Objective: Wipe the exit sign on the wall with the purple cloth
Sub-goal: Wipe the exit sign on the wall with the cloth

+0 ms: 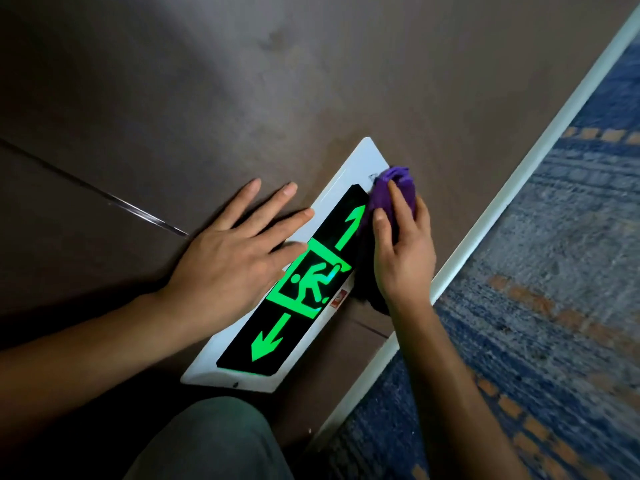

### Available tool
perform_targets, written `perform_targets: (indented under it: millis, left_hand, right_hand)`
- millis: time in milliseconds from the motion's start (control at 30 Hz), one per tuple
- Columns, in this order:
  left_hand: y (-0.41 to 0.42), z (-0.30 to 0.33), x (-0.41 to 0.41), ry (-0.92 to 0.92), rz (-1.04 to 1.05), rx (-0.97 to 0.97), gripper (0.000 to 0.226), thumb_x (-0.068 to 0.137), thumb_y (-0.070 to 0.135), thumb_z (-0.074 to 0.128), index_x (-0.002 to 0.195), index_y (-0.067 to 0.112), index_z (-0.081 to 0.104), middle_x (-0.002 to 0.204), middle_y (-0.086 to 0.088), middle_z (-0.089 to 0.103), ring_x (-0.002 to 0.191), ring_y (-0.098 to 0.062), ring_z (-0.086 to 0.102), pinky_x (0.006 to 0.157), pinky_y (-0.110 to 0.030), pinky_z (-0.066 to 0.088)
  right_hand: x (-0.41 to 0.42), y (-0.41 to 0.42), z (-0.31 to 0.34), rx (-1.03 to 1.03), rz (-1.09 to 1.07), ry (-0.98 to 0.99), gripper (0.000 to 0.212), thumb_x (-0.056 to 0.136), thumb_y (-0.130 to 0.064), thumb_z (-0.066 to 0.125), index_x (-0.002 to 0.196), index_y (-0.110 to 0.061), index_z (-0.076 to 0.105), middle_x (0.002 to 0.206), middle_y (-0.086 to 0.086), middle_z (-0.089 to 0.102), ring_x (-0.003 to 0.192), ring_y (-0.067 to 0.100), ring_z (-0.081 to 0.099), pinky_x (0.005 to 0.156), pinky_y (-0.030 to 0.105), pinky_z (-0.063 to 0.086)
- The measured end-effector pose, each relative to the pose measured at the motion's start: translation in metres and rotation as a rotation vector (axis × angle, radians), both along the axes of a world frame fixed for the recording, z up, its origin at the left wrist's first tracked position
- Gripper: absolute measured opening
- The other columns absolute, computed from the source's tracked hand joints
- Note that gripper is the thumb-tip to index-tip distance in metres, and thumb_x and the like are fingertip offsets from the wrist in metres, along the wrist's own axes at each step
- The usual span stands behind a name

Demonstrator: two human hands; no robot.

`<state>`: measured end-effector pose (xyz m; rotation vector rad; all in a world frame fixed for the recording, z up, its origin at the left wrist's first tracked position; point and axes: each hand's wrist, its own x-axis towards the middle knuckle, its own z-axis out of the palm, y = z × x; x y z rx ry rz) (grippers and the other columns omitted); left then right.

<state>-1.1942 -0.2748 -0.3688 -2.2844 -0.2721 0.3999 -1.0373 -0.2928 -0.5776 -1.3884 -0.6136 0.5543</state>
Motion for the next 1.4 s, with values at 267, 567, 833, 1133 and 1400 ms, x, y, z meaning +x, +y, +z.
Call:
perform_targets:
  millis: [267,567,833,1133,1400]
  left_hand:
    - [0.000,-0.002,0.001,-0.016,0.020,-0.030,0.041,0.086,0.025,0.076,0.126,0.017,0.070,0.164,-0.009,0.038,0.158,-0.037,0.017,0.126,-0.061,0.011]
    - [-0.004,0.000,0.004,-0.028,0.025,-0.039,0.038,0.090,0.022,0.070,0.127,0.015,0.070,0.163,-0.011,0.040,0.156,-0.040,0.021,0.126,-0.061,0.011]
    - [-0.005,0.001,0.005,-0.049,0.015,-0.034,0.035,0.096,0.019,0.056,0.127,0.014,0.070,0.162,-0.011,0.042,0.155,-0.040,0.024,0.126,-0.060,0.011]
    - [-0.005,0.001,0.005,-0.044,0.043,-0.044,0.037,0.090,0.018,0.068,0.127,0.014,0.071,0.162,-0.011,0.041,0.156,-0.039,0.023,0.127,-0.060,0.010]
    - [-0.009,0.004,0.007,-0.039,0.046,-0.032,0.037,0.096,0.019,0.054,0.129,0.015,0.069,0.164,-0.009,0.038,0.157,-0.037,0.020,0.127,-0.058,0.008]
  right_hand:
    - [-0.024,-0.026,-0.051,-0.354,0.083,0.054,0.047,0.107,-0.049,0.038,0.154,-0.045,0.038,0.157,-0.004,0.045,0.130,0.022,0.056,0.092,0.032,0.047]
    - [0.024,0.014,-0.005,-0.301,-0.043,0.257,0.049,0.106,-0.046,0.036,0.154,-0.038,0.043,0.137,0.002,0.064,0.119,0.027,0.062,0.105,0.045,0.050]
    - [-0.028,-0.012,0.037,-0.051,-0.054,0.095,0.047,0.102,-0.052,0.042,0.147,-0.044,0.049,0.150,-0.015,0.053,0.123,0.004,0.056,0.101,0.027,0.048]
    - [0.011,0.003,0.003,-0.376,-0.013,0.288,0.049,0.106,-0.043,0.035,0.153,-0.033,0.046,0.136,0.003,0.064,0.119,0.027,0.063,0.104,0.048,0.052]
    - [0.009,0.008,0.050,-0.311,-0.066,0.202,0.048,0.107,-0.036,0.037,0.153,-0.029,0.047,0.137,0.005,0.065,0.122,0.028,0.062,0.106,0.045,0.050]
